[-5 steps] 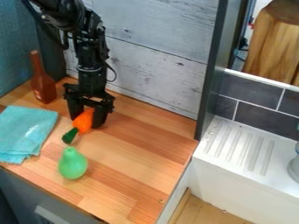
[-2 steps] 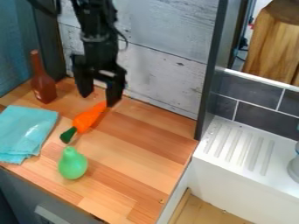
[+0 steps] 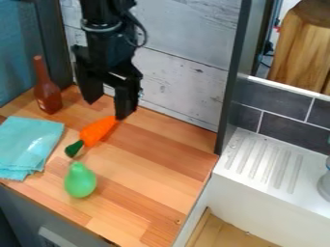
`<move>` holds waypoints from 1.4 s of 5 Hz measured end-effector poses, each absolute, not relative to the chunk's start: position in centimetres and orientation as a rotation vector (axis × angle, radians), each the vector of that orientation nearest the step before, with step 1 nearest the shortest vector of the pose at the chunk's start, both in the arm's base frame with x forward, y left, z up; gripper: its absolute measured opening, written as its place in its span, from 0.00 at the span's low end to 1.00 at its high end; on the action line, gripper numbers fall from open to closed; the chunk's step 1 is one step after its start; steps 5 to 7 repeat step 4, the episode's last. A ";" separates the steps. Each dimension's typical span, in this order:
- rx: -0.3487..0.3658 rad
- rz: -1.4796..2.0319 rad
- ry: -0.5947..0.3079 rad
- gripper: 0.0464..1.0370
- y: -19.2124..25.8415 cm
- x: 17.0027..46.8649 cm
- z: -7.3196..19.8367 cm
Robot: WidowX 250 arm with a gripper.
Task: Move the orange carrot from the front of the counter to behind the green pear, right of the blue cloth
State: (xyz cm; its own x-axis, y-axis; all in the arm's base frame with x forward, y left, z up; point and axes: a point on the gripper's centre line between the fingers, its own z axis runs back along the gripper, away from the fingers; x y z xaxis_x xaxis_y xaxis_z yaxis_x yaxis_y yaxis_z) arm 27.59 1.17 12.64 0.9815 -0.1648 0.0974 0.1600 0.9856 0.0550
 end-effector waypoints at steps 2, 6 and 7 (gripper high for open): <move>0.056 -0.215 -0.065 0.96 0.3 26.2 12.7; 0.054 -0.216 -0.065 0.96 0.3 26.2 12.7; 0.054 -0.216 -0.065 0.96 0.3 26.2 12.7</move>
